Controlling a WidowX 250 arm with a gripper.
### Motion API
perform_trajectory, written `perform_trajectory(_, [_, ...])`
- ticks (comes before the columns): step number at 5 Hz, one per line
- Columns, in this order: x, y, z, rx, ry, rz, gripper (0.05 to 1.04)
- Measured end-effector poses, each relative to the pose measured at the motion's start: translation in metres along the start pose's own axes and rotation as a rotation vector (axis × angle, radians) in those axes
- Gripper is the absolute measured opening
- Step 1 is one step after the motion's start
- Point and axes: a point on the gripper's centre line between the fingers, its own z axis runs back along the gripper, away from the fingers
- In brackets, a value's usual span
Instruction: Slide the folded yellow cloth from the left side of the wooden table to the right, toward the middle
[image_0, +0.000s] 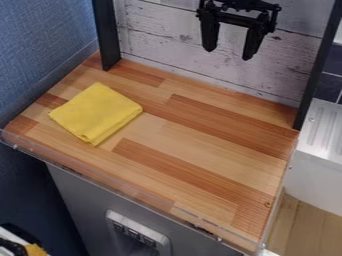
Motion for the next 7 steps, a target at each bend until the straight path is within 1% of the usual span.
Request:
perform_trajectory(1, [-0.007, 0.012, -0.016, -0.002, 0.032, -0.015, 0.996])
perform_trajectory(2, [-0.021, 0.045, -0.013, -0.011, 0.001, -0.006, 0.996])
perform_trajectory(4, [-0.049, 0.083, -0.022, -0.032, -0.09, -0.027, 0.996])
perform_trajectory(5, [-0.061, 0.102, -0.023, -0.032, -0.124, -0.038, 0.996])
perform_trajectory(6, [-0.068, 0.124, -0.025, -0.019, -0.134, -0.031, 0.997])
perform_trajectory(7, [-0.072, 0.138, -0.026, -0.01, -0.139, -0.033, 0.997])
